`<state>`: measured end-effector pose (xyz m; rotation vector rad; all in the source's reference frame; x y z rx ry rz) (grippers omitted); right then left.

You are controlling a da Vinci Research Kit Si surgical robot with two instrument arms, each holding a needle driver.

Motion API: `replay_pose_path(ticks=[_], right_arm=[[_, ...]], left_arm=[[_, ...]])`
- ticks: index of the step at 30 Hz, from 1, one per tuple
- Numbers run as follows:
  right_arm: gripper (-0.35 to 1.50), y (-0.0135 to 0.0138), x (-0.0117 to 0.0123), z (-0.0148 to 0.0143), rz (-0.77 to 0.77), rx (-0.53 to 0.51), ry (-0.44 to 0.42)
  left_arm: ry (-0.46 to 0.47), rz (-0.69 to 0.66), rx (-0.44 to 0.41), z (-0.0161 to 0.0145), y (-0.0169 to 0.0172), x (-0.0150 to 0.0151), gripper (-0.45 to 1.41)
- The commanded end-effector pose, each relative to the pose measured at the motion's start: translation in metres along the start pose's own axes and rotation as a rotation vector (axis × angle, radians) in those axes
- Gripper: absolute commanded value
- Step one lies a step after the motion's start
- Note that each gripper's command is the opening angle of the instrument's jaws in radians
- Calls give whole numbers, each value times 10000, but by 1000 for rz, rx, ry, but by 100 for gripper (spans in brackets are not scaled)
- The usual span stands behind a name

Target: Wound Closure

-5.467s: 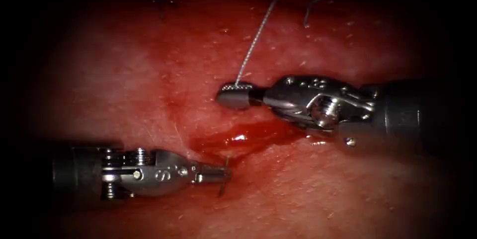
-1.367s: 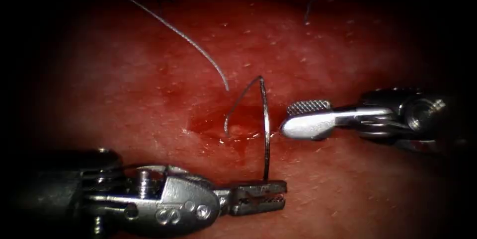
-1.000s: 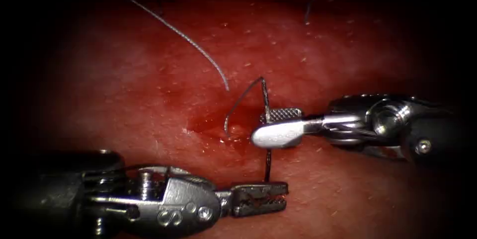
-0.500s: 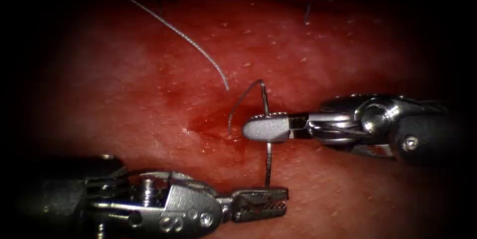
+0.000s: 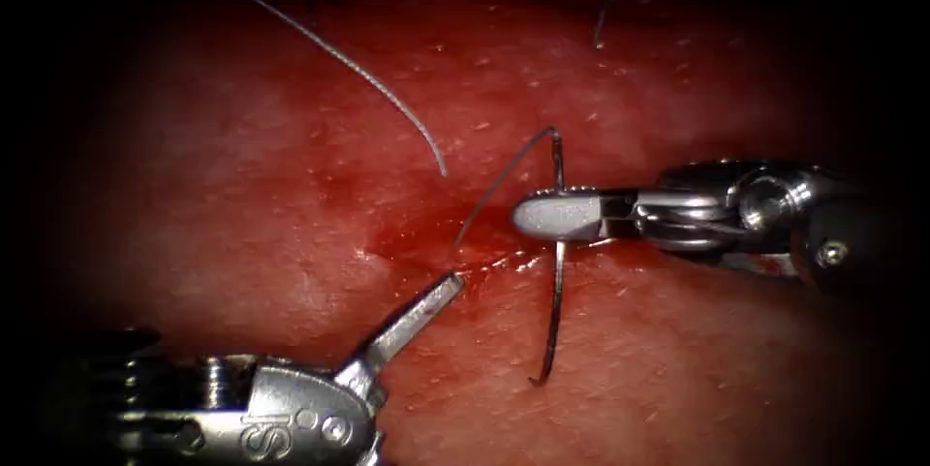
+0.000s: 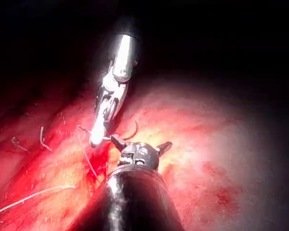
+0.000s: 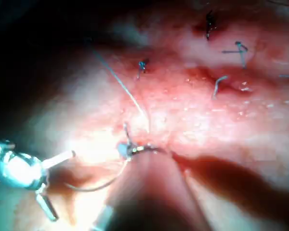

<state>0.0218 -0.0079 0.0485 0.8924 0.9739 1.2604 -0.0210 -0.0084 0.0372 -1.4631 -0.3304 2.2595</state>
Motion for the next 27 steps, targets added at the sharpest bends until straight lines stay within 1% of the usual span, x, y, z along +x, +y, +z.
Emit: replay_pose_path(ticks=[1, 2, 3, 4, 6, 10, 15, 18, 24, 26, 27], right_arm=[[-35, 2, -3, 5, -65, 19, 11], [-35, 2, -2, 6, -105, 26, 20], [-35, 1, -1, 6, -133, 34, 29], [-35, 0, -1, 7, -167, 40, 39], [-35, -1, 0, 8, -231, 49, 55], [-35, -2, 0, 11, -324, 49, 70], [-35, -3, -2, 13, -478, 57, 89], [-35, -4, -1, 15, -542, 60, 101], [-35, -8, 5, 12, -603, 47, 127], [-35, -13, 8, 9, -642, 42, 138], [-35, -15, 10, 9, -657, 43, 144]], left_arm=[[-2, -35, -13, 2, -5, -3, 3], [-14, -50, -23, -3, -9, -6, -8], [-34, -76, -9, -7, -14, -8, -28], [-57, -91, 24, -11, -20, -11, -45], [-93, -98, 69, -14, -29, -16, -45], [-175, -98, 72, -12, -52, -23, -45], [-210, -93, 72, 0, -67, -27, -45], [-243, -86, 56, 13, -70, -34, -45], [-322, -70, 33, 45, -71, -53, -45], [-409, -59, 33, 56, -73, -63, -45], [-427, -56, 33, 59, -74, -66, -45]])
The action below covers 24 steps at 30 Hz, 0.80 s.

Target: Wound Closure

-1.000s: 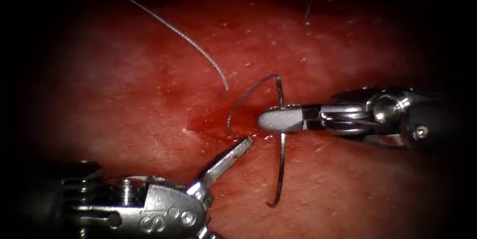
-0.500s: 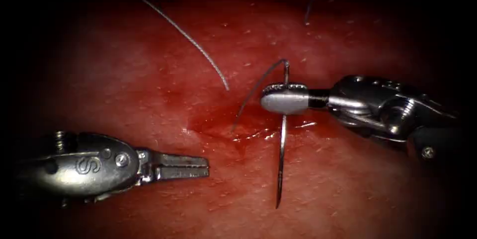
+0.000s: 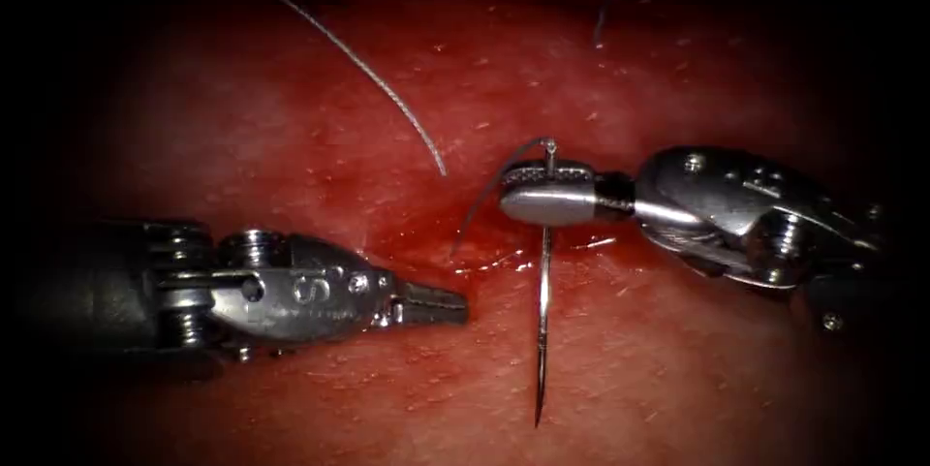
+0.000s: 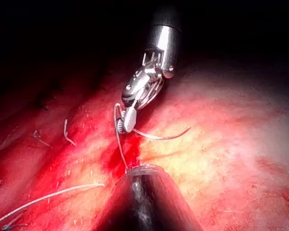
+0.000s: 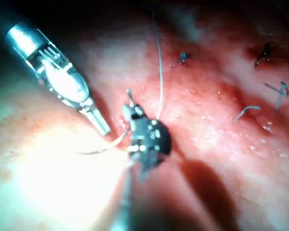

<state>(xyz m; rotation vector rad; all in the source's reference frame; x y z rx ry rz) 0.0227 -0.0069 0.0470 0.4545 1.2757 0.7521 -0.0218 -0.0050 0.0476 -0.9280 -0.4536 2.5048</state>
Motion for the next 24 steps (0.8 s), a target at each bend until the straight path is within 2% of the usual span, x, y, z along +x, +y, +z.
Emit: replay_pose_path(ticks=[1, 5, 16, 24], right_arm=[[-35, -2, -1, 5, -22, 1, 8], [-35, -4, 6, 5, -55, -2, 21], [-35, -5, 6, 5, -96, -8, 22], [-35, -7, 5, 5, -119, -11, 22]], left_arm=[[-7, 4, 4, 11, -4, 0, -45], [-14, 11, 10, 19, -14, -4, -45], [-76, 21, 28, 44, -39, -5, -45], [-173, 38, 8, 52, -53, -11, -45]])
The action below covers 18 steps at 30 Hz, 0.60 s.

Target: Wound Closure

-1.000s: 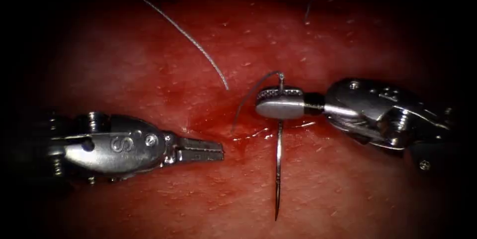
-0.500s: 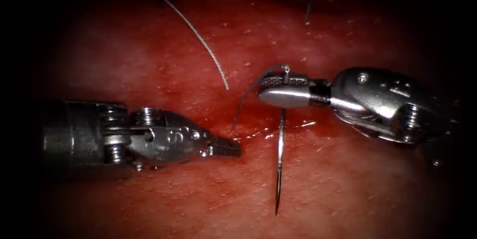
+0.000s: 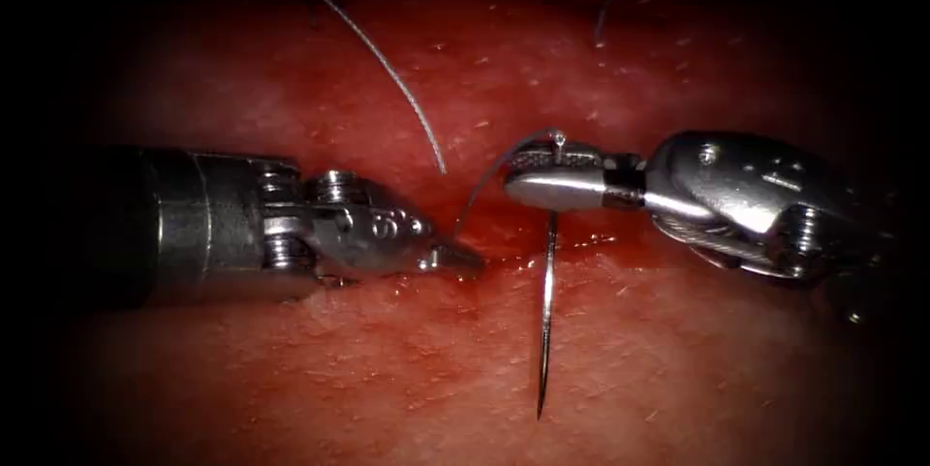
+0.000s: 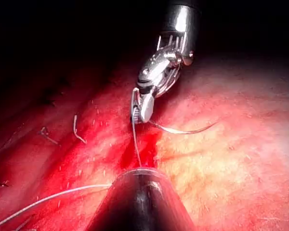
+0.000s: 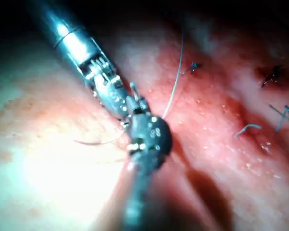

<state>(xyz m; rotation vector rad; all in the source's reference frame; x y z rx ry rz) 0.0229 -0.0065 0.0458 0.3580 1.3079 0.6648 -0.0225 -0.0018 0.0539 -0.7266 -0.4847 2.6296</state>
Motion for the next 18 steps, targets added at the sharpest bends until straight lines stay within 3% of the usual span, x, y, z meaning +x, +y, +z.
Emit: replay_pose_path(ticks=[1, 12, 18], right_arm=[[-35, -1, -6, 6, -5, 3, -1], [-35, 6, -3, 9, -93, 2, 8], [-35, 13, 1, 28, -197, 18, 50]], left_arm=[[-12, 3, -1, 6, -2, 3, -45], [-117, -11, -37, 16, -16, -11, -45], [-205, -54, -78, 28, -8, -31, -45]])
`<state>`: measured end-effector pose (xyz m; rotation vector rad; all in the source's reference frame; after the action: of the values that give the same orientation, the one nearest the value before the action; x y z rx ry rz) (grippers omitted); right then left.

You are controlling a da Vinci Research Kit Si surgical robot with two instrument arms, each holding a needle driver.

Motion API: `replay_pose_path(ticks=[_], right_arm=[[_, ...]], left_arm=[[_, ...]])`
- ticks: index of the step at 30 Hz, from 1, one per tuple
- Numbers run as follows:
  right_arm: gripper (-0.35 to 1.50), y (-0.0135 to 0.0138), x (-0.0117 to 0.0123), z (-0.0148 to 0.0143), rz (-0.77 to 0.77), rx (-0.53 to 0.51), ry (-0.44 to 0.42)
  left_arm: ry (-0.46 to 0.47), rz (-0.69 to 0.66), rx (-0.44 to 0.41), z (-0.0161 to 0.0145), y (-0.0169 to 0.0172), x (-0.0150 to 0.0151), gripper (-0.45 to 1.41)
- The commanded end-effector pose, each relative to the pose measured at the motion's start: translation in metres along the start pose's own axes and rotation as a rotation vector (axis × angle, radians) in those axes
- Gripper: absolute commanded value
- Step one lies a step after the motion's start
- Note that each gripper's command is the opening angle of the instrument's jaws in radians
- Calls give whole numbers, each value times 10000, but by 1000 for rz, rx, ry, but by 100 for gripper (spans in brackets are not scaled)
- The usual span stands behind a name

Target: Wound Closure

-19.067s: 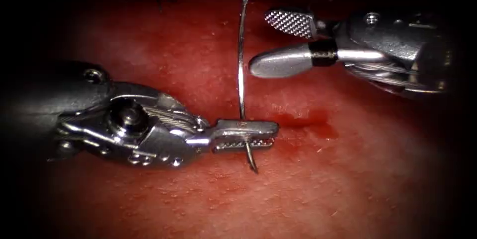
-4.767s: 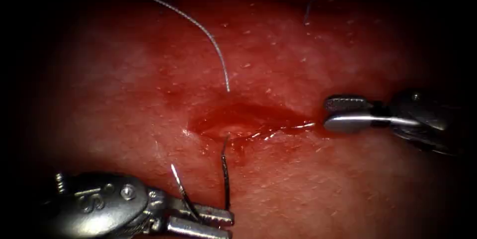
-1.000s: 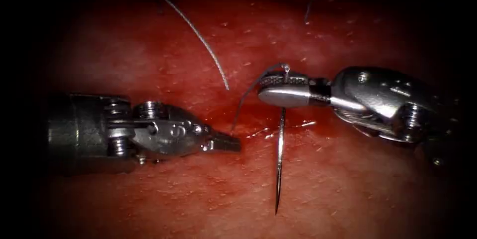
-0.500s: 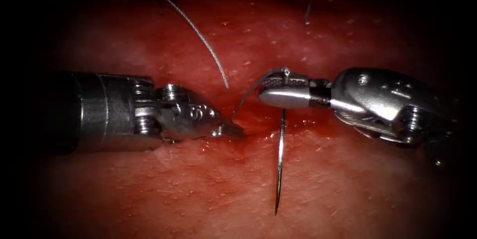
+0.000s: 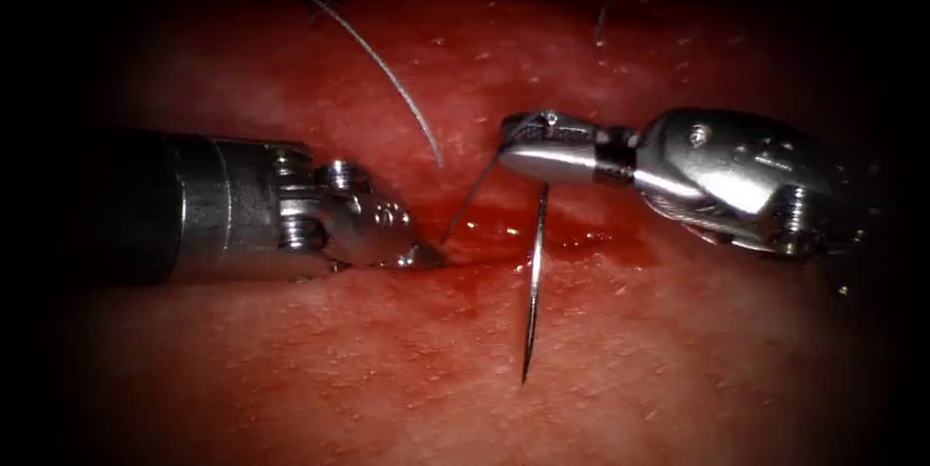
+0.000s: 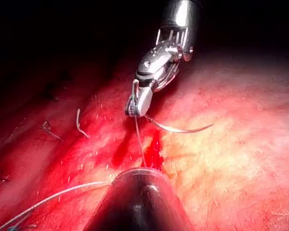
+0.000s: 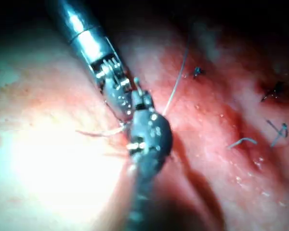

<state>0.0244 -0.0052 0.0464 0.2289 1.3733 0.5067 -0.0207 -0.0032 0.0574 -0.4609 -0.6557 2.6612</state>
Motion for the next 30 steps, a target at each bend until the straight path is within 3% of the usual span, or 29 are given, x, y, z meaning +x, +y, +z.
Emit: replay_pose_path(ticks=[1, 11, 23, 30], right_arm=[[-35, 3, -5, 15, -19, 4, 3], [-35, 4, -13, 60, -276, 52, 27], [-35, 7, -41, 63, -424, 48, -4], [-35, 10, -42, 62, -502, 26, -13]], left_arm=[[-1, -11, -11, 5, 0, 3, -45], [-15, -9, -92, -11, 26, -2, -45], [-19, 23, -115, -16, 44, -4, -45], [-11, 34, -124, -18, 52, -9, -45]])
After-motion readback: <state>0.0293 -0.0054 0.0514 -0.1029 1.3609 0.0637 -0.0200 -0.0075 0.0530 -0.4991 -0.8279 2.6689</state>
